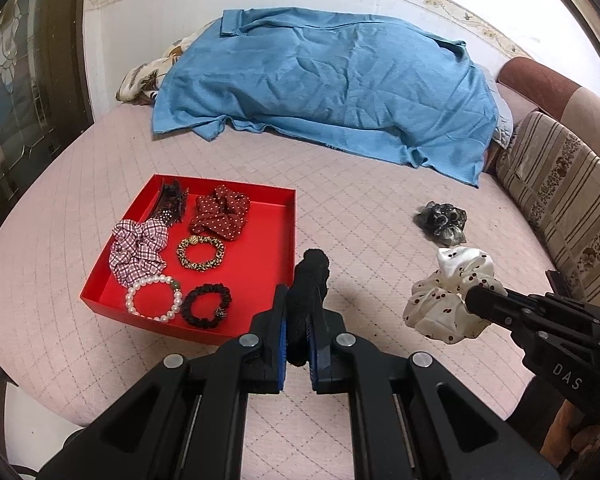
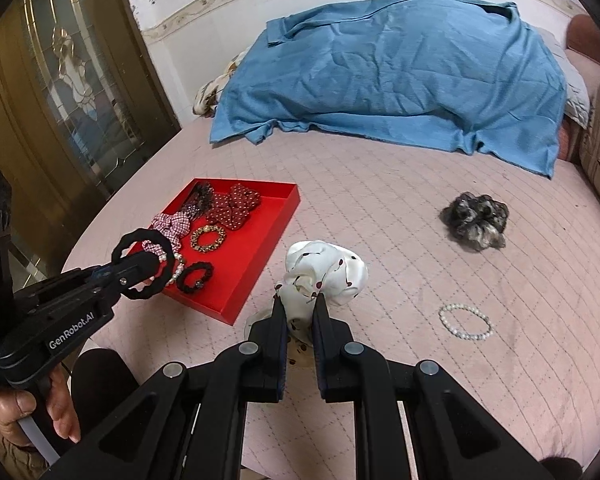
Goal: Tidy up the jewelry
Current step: 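Lift the black hair tie and white scrunchie and carry both toward the red tray, then lower both held items into the red tray and open both tools, then move both tools toward the grey sheer scrunchie and pale bead bracelet, then grasp the grey sheer scrunchie with the left tool while the right tool grasps the bead bracelet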
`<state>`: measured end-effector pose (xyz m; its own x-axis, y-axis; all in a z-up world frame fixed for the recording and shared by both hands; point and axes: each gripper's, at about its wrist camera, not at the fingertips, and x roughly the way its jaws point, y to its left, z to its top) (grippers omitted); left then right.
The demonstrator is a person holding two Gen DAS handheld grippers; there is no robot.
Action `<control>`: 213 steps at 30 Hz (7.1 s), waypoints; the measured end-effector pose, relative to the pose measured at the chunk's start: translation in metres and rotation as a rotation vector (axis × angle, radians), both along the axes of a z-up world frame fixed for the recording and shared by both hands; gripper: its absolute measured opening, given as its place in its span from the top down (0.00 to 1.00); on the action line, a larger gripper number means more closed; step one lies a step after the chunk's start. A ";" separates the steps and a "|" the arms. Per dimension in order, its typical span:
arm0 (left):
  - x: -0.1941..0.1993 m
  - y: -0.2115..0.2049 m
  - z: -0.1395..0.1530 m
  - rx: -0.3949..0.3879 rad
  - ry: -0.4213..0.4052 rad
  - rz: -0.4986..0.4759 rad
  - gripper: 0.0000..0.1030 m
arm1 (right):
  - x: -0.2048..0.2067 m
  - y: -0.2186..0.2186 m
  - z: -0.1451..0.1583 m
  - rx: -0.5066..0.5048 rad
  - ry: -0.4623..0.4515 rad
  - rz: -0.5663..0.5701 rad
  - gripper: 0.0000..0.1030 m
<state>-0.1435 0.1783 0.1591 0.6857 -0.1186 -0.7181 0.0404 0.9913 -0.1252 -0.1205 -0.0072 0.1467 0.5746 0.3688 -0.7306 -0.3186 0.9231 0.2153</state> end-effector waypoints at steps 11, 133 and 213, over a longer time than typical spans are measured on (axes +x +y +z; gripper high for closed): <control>0.013 0.040 -0.014 -0.086 0.021 0.060 0.93 | 0.025 0.030 -0.004 -0.016 -0.001 0.055 0.88; 0.025 -0.070 -0.020 0.047 0.081 -0.090 0.29 | 0.046 -0.195 -0.068 0.030 0.105 -0.313 0.39; 0.113 -0.128 -0.060 -0.154 0.218 -0.200 0.85 | 0.050 -0.143 -0.099 -0.034 0.009 -0.125 0.94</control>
<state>-0.0300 0.0499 0.0995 0.4699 -0.3540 -0.8086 0.1879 0.9352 -0.3003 -0.0708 -0.1503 0.0476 0.6080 0.2694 -0.7468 -0.1985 0.9624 0.1856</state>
